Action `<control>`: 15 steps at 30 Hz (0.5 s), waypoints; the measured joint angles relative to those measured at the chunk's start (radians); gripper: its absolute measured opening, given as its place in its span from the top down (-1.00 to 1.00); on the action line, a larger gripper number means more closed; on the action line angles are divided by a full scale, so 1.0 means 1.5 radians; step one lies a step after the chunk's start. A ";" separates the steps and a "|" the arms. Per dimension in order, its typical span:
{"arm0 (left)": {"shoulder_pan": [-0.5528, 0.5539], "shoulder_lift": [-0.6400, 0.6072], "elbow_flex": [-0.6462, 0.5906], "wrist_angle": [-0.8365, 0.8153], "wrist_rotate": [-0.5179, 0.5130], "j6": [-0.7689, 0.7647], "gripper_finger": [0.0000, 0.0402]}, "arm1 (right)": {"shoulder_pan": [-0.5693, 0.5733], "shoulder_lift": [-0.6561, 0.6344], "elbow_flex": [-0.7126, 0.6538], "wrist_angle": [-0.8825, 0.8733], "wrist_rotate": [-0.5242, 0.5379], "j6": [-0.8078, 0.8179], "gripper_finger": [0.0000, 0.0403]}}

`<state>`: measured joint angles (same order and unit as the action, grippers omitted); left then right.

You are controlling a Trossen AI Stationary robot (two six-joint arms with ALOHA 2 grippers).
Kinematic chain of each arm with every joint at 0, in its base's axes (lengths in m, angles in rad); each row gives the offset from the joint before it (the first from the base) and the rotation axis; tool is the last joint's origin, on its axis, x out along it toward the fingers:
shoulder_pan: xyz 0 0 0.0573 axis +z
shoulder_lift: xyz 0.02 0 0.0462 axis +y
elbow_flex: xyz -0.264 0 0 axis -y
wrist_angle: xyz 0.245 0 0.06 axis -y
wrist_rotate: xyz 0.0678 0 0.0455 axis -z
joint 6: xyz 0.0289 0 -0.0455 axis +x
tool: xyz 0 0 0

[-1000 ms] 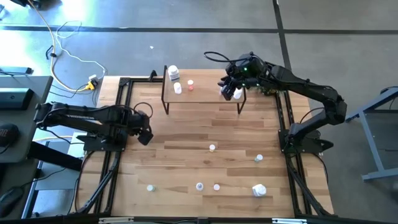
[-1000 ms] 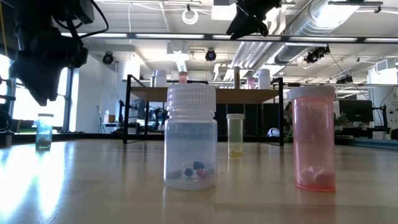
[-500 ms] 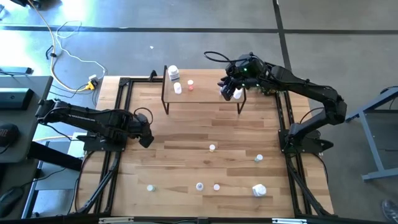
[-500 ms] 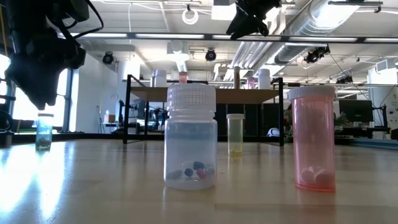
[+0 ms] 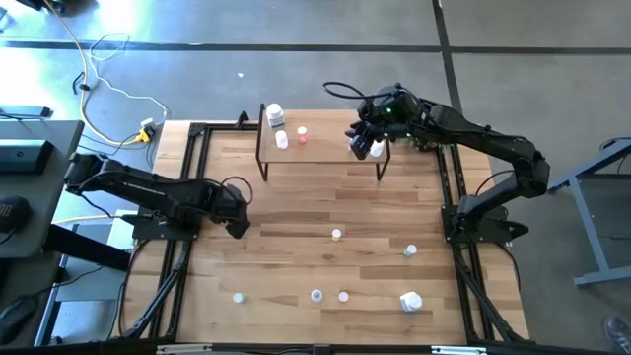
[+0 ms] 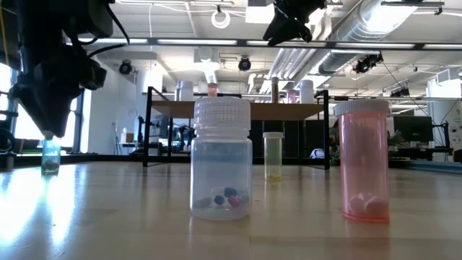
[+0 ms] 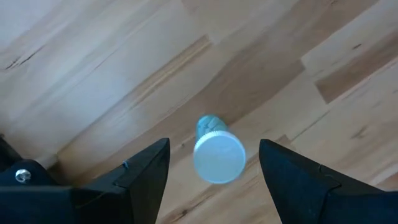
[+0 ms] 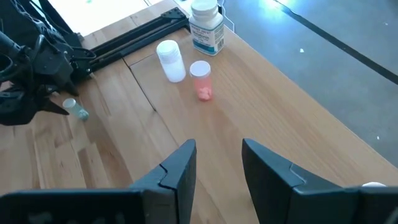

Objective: Pick and place medicine bottles onto shelf by color
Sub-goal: Put the top left blue pill bottle on the shelf

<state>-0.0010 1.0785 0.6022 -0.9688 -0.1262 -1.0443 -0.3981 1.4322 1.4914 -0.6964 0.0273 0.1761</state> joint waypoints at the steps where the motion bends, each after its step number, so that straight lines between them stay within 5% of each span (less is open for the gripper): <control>1: 0.000 0.005 0.000 0.000 -0.002 0.000 -0.19 | 0.000 0.000 0.000 -0.002 0.000 0.000 0.40; 9: 0.000 0.027 0.000 -0.001 -0.007 0.017 -0.16 | 0.000 0.000 0.000 -0.002 0.000 0.000 0.40; 15: 0.000 0.042 0.000 0.000 -0.001 0.042 0.06 | 0.000 0.000 0.000 -0.002 0.000 -0.001 0.40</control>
<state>-0.0006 1.1411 0.6022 -0.9688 -0.1272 -0.9815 -0.3981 1.4326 1.4914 -0.6991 0.0273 0.1753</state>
